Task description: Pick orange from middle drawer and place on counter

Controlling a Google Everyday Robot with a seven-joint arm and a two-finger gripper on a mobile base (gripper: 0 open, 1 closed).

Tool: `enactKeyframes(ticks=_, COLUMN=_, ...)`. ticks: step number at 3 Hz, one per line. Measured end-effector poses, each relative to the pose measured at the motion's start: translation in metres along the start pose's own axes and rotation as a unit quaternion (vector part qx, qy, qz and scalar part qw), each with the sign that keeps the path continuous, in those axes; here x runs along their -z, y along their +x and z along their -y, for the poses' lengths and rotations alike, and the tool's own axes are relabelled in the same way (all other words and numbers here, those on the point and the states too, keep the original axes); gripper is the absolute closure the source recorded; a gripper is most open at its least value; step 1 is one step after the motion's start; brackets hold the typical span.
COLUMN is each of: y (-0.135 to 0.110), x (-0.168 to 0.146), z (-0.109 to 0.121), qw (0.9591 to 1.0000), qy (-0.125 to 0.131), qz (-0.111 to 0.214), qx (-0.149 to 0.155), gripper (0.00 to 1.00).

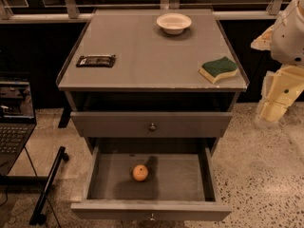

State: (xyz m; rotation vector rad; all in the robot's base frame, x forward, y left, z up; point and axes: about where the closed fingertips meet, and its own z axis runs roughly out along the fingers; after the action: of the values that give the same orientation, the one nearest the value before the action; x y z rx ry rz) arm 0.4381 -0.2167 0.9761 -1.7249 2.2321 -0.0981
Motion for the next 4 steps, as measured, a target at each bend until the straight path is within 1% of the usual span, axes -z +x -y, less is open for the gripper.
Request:
enactKeyframes(ticks=1, y=0.0, x=0.0, z=0.0, qw=1.0, qy=0.0, qz=0.0, qx=0.0, gripper=0.0)
enactKeyframes(ticks=2, y=0.002, x=-0.007, z=-0.008, qw=0.9996, qy=0.017, qz=0.018, qx=-0.016, gripper=0.0)
enactKeyframes(ticks=3, y=-0.005, x=-0.017, z=-0.053, qw=0.9941, qy=0.035, qz=0.073, qx=-0.072, gripper=0.0)
enactKeyframes(ticks=4, y=-0.008, x=-0.06, z=-0.094, qw=0.981, qy=0.02, qz=0.134, qx=-0.138, gripper=0.0)
